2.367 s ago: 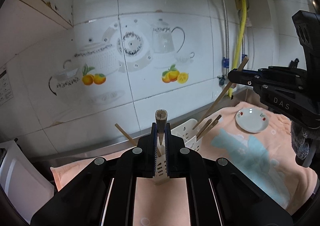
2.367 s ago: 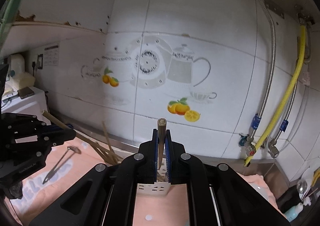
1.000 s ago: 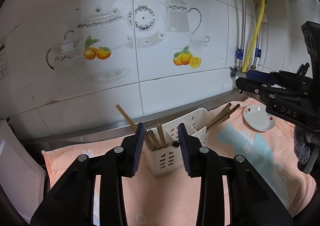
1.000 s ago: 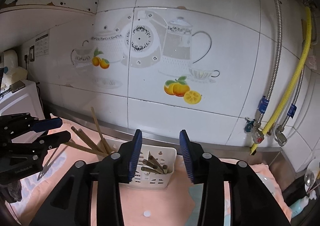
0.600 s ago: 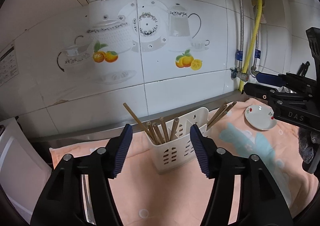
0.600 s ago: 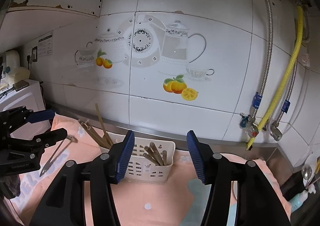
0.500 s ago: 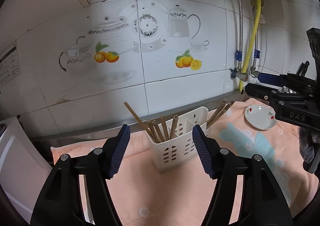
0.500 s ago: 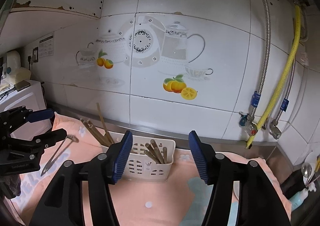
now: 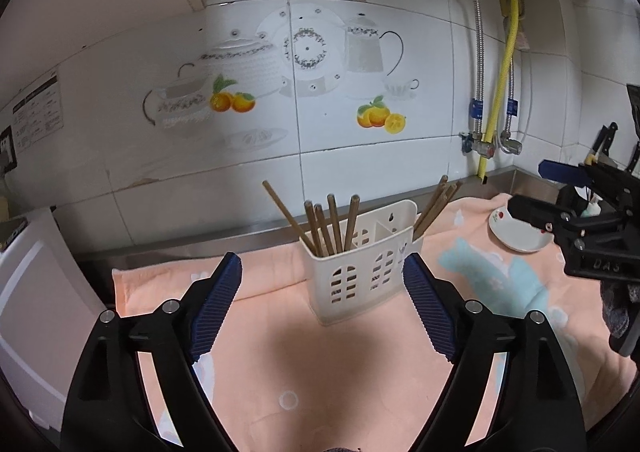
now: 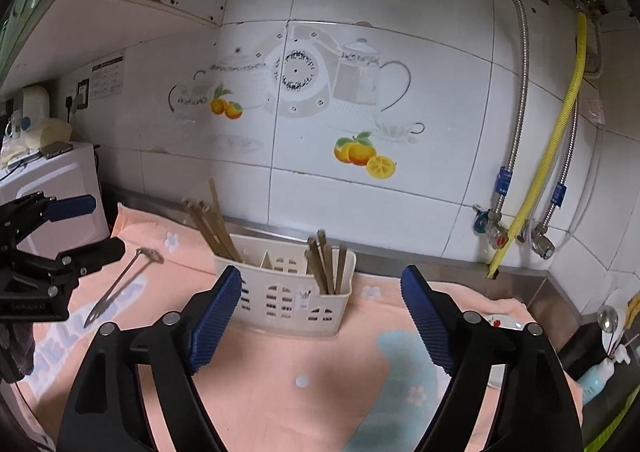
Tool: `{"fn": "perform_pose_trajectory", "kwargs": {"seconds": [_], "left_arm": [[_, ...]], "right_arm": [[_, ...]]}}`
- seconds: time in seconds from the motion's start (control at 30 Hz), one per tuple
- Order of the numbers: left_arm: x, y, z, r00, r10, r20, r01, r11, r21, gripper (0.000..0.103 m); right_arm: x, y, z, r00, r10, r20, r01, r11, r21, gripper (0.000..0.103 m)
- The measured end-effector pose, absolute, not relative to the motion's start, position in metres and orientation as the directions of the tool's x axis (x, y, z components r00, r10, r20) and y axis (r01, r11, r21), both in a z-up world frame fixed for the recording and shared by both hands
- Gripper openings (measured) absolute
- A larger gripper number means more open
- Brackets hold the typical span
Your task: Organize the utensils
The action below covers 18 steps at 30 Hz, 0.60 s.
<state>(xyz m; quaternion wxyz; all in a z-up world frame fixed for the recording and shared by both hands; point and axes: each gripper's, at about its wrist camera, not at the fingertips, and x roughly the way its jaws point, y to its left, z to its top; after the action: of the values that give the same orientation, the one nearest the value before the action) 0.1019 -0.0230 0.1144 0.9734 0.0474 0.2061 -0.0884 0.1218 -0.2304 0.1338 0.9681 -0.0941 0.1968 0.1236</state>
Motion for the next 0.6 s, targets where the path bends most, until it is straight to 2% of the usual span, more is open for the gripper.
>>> {"fn": "perform_pose_trajectory", "kwargs": {"seconds": [0.27,0.6], "left_arm": [[0.087,-0.017,0.1,0.898,-0.14,-0.417,0.176,0.983,0.048,0.092],[0.073,-0.015,0.078,0.887,-0.138,-0.441,0.168,0.985,0.028,0.098]], "right_arm": [[0.103,-0.228,0.112,0.886,0.195,-0.421,-0.267,0.956,-0.118,0.089],[0.088,-0.236,0.085,0.867,0.202,-0.456,-0.251,0.967,-0.049,0.092]]}}
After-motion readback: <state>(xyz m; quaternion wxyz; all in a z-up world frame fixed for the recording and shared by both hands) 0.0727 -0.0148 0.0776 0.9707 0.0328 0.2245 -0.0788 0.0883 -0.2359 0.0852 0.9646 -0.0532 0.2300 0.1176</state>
